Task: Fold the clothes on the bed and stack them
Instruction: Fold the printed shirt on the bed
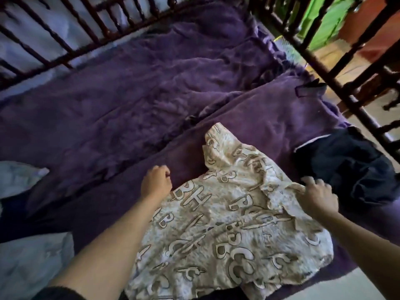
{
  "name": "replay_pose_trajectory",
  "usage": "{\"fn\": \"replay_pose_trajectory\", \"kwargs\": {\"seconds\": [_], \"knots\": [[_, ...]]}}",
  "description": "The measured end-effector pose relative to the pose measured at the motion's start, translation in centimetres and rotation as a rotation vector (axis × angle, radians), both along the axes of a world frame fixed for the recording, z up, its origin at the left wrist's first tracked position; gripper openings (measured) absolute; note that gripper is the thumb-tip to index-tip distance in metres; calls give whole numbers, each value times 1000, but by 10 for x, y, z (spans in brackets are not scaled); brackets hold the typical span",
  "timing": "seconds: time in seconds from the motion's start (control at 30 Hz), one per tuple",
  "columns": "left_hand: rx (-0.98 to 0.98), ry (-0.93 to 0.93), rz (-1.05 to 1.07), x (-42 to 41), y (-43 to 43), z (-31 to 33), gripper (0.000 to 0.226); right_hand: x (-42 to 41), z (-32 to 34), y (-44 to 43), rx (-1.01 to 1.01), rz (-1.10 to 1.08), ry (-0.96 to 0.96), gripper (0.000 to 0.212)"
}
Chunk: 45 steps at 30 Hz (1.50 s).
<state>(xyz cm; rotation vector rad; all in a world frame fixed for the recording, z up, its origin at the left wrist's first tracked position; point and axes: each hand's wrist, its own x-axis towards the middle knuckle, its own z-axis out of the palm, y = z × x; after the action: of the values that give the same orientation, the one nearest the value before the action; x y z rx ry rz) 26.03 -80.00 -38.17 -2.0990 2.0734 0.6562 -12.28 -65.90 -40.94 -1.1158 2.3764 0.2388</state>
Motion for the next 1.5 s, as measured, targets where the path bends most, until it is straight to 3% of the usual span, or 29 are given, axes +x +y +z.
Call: {"fn": "replay_pose_trajectory", "kwargs": {"seconds": [0.17, 0.27, 0.37, 0.47, 0.5, 0.57, 0.63, 0.77, 0.93, 1.07, 1.17, 1.23, 1.3, 1.43, 1.5], "knots": [[181, -54, 321, 81, 50, -31, 12, 90, 0, -93, -104, 408, -172, 37], [232, -37, 594, 126, 75, -71, 23, 160, -27, -137, -182, 668, -213, 28], [179, 95, 849, 153, 88, -111, 42, 199, -69, -156, -195, 782, -158, 39], [197, 241, 976, 161, 93, -143, 53, 191, -98, -160, -24, 741, -13, 64], [226, 287, 1008, 160, 94, -149, 48, 184, -104, -156, 26, 728, 23, 66], [296, 351, 1060, 156, 97, -151, 26, 168, -107, -145, 40, 736, 43, 47], [321, 388, 1067, 156, 96, -143, 42, 160, -98, -140, -64, 676, -14, 30], [-50, 566, 1163, 174, 63, -121, 20, 163, -61, -166, -352, 522, -93, 24], [-315, 720, 1158, 188, -18, -96, 22, 172, -54, -212, -390, 402, -98, 22], [-125, 743, 1063, 188, -31, -118, 52, 180, -79, -219, -395, 410, -110, 29], [-143, 502, 916, 179, 15, -126, 46, 193, -81, -178, -347, 533, -135, 50], [-171, 359, 808, 177, 67, -129, 34, 203, -79, -134, -417, 684, -132, 55], [-148, 258, 772, 173, 126, -127, 27, 216, -77, -90, -494, 807, -191, 43], [-32, 153, 661, 148, 234, -121, 41, 239, -84, 2, -484, 983, -455, 11], [59, 179, 647, 139, 268, -119, 53, 244, -91, 46, -367, 1132, -478, 19]]}}
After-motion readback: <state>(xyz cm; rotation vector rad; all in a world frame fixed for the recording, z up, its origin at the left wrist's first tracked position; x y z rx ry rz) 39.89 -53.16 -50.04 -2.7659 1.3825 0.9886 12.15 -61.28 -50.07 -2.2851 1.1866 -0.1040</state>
